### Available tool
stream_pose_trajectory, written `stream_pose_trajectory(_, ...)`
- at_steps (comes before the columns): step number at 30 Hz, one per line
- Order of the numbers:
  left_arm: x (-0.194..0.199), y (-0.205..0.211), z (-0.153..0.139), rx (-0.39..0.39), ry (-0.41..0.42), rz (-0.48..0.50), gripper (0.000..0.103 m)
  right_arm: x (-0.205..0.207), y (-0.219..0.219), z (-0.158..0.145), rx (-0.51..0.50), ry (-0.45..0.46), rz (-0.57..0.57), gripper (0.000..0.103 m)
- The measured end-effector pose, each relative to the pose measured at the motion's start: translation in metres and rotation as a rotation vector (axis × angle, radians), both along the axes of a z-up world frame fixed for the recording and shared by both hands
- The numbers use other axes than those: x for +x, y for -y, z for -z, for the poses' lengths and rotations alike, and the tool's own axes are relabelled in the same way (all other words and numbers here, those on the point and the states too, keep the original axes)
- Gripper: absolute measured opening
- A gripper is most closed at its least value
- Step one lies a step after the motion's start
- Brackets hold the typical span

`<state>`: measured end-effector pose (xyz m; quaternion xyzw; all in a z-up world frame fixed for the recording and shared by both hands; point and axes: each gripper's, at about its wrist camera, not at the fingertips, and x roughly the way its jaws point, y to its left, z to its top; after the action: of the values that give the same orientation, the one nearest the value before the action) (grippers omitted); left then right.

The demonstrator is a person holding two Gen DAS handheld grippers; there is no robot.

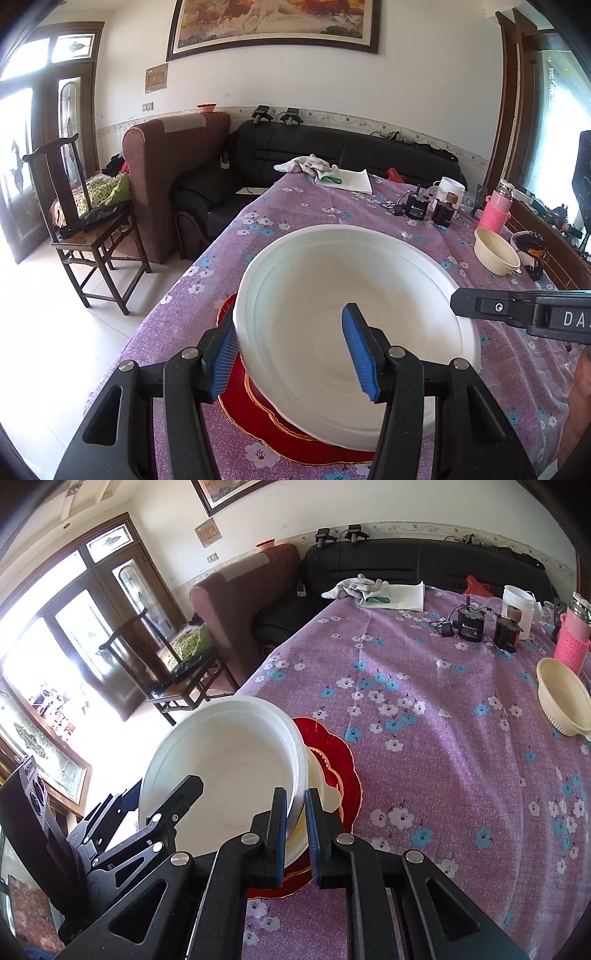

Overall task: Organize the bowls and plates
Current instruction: 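Lower the white bowl over the plate stack with both tools, then open both tools and move them toward the beige plastic bowl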

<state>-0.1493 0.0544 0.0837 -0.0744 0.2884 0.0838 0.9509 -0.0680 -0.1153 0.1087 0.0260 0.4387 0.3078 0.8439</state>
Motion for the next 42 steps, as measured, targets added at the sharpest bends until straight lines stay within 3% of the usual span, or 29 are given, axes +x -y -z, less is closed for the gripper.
stream_pose_trajectory(14,0.001,-0.004,0.005,0.001,-0.009,-0.020,0.055,0.003,0.001,0.010,-0.004,-0.023,0.002,0.012)
stream_pose_trajectory(28,0.000,-0.002,0.003,0.006,0.000,-0.034,0.056,-0.005,0.004,0.002,0.014,0.016,-0.019,0.018)
stream_pose_trajectory(31,0.000,-0.001,0.002,0.010,-0.002,-0.036,0.056,-0.006,0.005,0.002,0.016,0.021,-0.026,0.027)
stream_pose_trajectory(42,-0.005,0.012,-0.008,0.039,0.023,-0.032,0.058,-0.004,0.034,-0.003,0.071,0.024,0.018,0.027)
